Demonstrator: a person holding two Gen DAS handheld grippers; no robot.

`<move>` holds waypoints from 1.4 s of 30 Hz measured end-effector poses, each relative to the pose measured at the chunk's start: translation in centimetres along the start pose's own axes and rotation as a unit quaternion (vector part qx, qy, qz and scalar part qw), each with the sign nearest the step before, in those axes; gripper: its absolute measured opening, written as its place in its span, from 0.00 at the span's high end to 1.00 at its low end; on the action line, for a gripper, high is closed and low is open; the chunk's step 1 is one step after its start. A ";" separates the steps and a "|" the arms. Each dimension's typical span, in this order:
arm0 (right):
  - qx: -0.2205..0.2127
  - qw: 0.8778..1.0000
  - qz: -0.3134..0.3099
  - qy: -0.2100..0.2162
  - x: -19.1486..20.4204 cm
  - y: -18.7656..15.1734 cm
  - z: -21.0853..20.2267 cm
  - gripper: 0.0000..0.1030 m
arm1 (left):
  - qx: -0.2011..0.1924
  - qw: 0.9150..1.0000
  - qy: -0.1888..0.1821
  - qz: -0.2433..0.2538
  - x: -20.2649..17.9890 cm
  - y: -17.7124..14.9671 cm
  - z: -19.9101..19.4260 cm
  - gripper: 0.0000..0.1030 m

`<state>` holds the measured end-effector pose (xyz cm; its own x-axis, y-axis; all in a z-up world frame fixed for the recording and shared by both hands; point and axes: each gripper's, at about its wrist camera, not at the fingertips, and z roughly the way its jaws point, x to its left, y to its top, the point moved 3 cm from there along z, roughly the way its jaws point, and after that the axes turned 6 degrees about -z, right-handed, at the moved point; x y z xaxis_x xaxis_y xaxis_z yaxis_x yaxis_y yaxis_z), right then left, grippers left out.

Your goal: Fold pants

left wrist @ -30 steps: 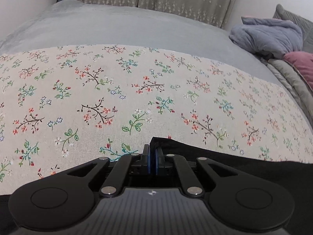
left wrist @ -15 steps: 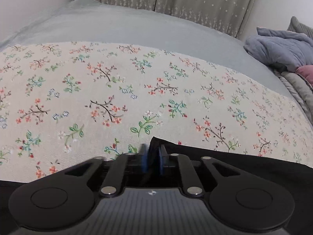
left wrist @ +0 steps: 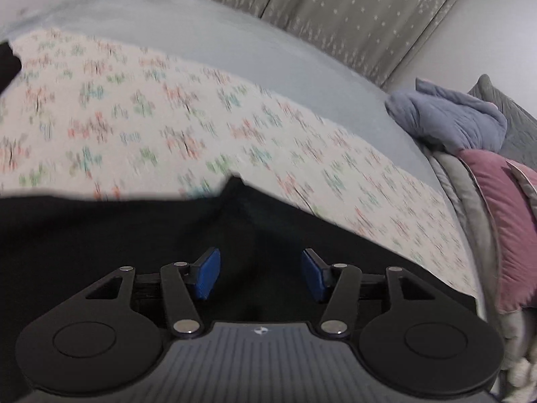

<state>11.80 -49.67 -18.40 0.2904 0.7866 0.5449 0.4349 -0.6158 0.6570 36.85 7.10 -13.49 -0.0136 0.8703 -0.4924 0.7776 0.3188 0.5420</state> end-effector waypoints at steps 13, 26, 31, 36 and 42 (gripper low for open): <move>-0.011 0.985 0.140 0.104 3.1 1.1 6.3 0.31 | 0.047 0.998 -0.038 -0.035 -2.4 -8.8 -1.2 0.23; -0.087 0.992 0.072 0.057 5.1 3.4 2.9 0.29 | 0.063 0.994 -0.067 -0.061 -0.8 -8.8 1.1 0.23; -0.110 0.990 0.088 -0.023 2.2 3.2 1.8 0.28 | 0.067 0.994 -0.058 -0.056 -0.9 -9.1 1.5 0.23; -0.041 0.997 0.063 -0.023 4.1 5.9 5.4 0.28 | 0.066 0.995 -0.057 -0.050 -0.9 -9.4 1.2 0.23; -0.021 0.994 0.066 -0.090 3.2 5.8 5.6 0.99 | 0.067 0.994 -0.057 -0.057 -0.8 -9.3 1.1 0.23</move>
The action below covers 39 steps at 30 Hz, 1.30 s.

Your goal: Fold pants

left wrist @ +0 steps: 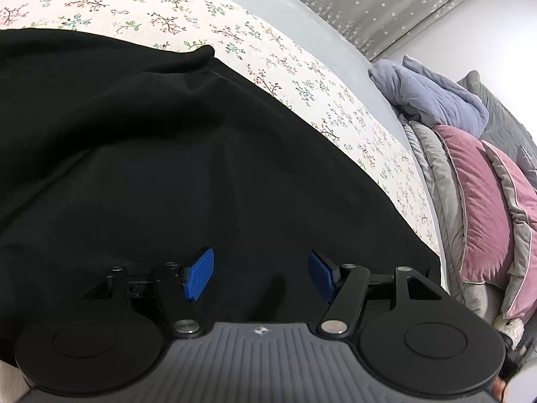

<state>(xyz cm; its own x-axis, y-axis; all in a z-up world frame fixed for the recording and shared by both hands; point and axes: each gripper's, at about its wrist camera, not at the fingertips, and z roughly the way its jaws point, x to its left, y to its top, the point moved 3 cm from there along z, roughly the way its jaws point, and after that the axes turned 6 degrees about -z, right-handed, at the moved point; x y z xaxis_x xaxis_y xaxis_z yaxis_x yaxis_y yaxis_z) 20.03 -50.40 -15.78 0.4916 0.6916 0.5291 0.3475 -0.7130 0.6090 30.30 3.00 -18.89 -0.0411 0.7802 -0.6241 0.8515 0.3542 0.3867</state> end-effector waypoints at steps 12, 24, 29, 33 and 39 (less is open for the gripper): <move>-0.024 0.969 -0.105 -0.221 -3.6 -1.9 -4.8 0.61 | -0.001 1.000 0.001 -0.007 0.6 0.2 -0.2 0.22; 0.098 0.947 -0.283 -0.114 10.8 -5.6 6.2 0.34 | -0.059 0.997 0.039 -0.027 5.6 1.6 -5.7 0.23; 0.065 0.959 -0.247 -0.126 9.0 -5.8 3.4 1.00 | -0.071 0.994 0.051 -0.061 9.8 1.4 -9.4 0.22; 0.036 0.978 -0.178 -0.100 6.6 -5.4 -0.6 1.00 | -0.093 0.990 0.058 -0.085 12.4 0.7 -12.7 0.22; 0.016 0.997 -0.046 -0.059 1.5 -6.4 -2.7 1.00 | -0.141 0.966 0.077 -0.200 18.7 -0.1 -18.0 0.21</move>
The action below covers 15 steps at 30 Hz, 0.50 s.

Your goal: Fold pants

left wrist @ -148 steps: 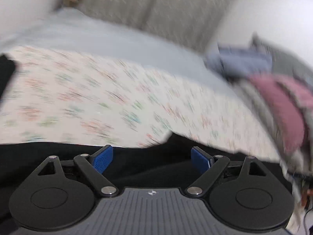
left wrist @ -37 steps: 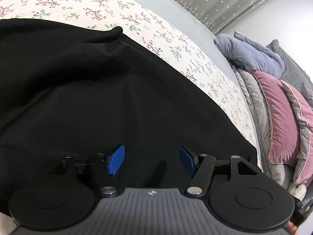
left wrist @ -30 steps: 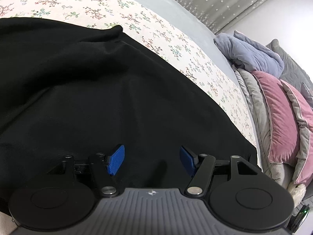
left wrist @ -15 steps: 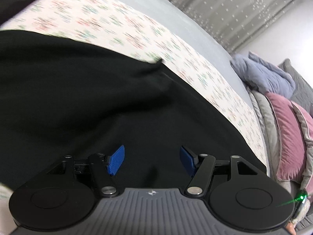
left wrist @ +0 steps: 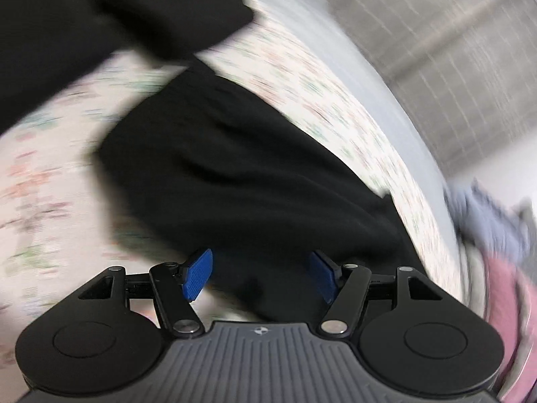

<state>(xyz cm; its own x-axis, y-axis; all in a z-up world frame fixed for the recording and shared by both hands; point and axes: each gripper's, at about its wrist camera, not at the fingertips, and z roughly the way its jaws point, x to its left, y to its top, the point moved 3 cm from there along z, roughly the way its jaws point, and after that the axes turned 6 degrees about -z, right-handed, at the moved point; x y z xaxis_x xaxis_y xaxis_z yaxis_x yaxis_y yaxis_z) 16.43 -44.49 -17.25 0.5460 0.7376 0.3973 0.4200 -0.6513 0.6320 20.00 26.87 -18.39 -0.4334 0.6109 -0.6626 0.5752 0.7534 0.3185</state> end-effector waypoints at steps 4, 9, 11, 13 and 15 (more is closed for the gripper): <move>-0.016 0.999 0.045 0.023 -1.5 -0.8 -0.4 1.00 | -0.028 0.995 0.011 -0.100 4.9 1.4 -2.7 0.18; -0.025 0.998 0.061 0.027 -2.0 -0.8 -0.7 0.90 | -0.027 0.989 -0.005 -0.147 6.7 2.3 -1.5 0.06; -0.009 0.997 0.074 0.024 -2.6 -1.2 -0.2 0.90 | -0.038 0.987 -0.019 -0.152 6.6 3.2 -0.9 0.06; -0.005 0.996 0.081 0.030 -2.9 -1.5 0.0 0.90 | -0.060 0.989 -0.015 -0.137 5.8 4.2 -0.1 0.07; -0.006 0.996 0.079 0.032 -2.9 -1.6 0.0 0.90 | -0.077 0.991 0.014 -0.108 5.3 4.6 0.4 0.41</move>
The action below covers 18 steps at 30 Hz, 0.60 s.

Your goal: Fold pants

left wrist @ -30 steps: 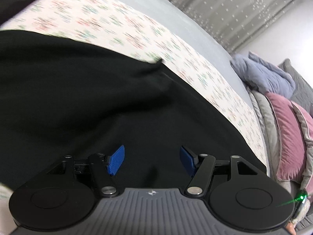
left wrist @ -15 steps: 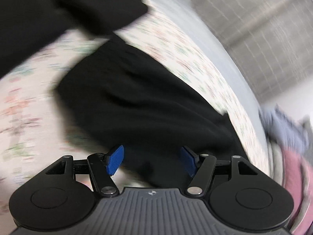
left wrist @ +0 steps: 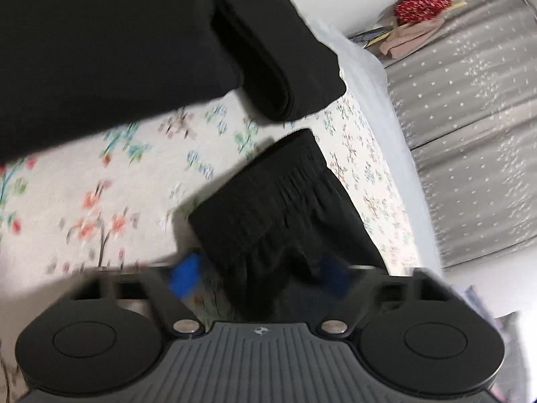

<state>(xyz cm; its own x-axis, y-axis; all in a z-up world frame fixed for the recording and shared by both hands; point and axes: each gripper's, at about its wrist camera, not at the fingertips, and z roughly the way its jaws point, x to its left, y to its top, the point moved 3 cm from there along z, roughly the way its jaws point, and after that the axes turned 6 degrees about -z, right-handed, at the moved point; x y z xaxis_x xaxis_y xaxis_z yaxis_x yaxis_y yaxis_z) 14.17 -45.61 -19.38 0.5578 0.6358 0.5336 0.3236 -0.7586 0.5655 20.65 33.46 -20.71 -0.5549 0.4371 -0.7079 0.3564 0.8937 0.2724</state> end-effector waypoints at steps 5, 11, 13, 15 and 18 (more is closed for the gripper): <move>0.000 1.000 -0.026 -0.011 0.0 -0.1 -0.4 0.98 | -0.044 0.998 0.009 0.049 -1.7 1.5 -1.2 0.69; -0.003 0.998 -0.063 -0.005 0.3 0.1 -1.5 1.00 | -0.080 0.991 0.022 0.105 -2.7 2.7 -1.5 0.68; 0.008 0.996 -0.084 -0.018 0.6 -0.1 -1.2 1.00 | -0.071 0.992 0.029 0.096 -1.9 2.7 -0.6 0.67; 0.021 0.993 -0.107 -0.037 0.6 -0.5 -0.5 1.00 | -0.067 0.996 0.013 0.065 -0.9 3.3 -0.8 0.63; 0.022 0.995 -0.097 -0.026 -0.1 -0.5 -0.5 1.00 | -0.061 0.998 -0.007 0.032 -0.5 3.5 -2.5 0.47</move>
<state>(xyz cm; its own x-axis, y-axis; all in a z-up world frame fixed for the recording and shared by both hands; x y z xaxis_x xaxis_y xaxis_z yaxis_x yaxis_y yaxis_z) 13.60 -45.22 -19.39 0.5203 0.7631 0.3834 0.4614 -0.6290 0.6257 20.33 36.61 -17.78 -0.5231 0.4921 -0.6959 0.2958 0.8706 0.3932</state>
